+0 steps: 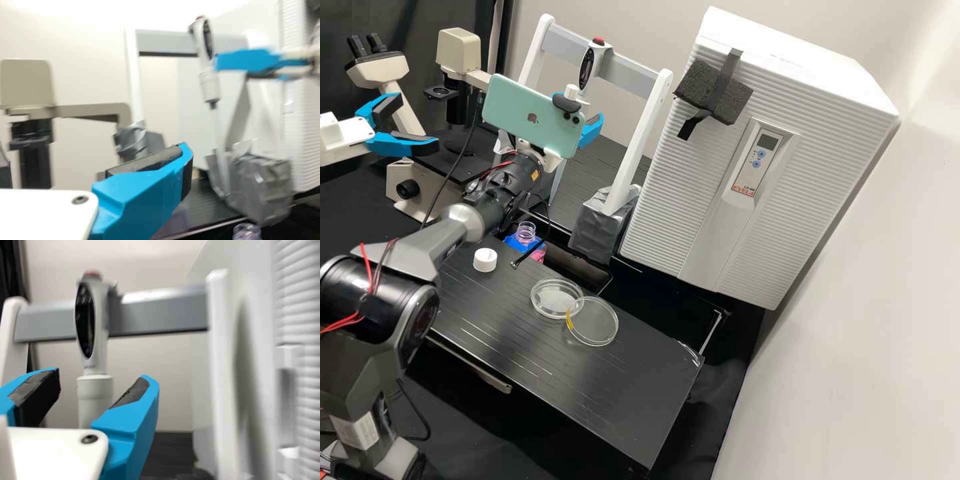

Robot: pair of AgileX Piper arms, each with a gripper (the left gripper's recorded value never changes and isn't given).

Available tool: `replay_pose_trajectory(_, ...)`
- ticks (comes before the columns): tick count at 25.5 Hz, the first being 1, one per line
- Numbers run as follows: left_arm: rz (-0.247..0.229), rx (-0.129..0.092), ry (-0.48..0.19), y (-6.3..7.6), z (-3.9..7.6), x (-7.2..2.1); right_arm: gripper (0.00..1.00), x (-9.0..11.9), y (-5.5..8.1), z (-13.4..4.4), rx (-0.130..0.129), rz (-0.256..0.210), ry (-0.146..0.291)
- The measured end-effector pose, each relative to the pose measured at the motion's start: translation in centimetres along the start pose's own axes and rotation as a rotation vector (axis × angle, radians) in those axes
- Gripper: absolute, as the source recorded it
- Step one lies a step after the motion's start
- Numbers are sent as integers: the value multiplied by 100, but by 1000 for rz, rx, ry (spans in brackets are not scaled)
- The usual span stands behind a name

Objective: Use the pipette

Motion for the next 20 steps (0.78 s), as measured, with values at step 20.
replay_pose_trajectory(20,6,185,269,-179,-92,-528,100,-1037,91,853,-26,336,-31)
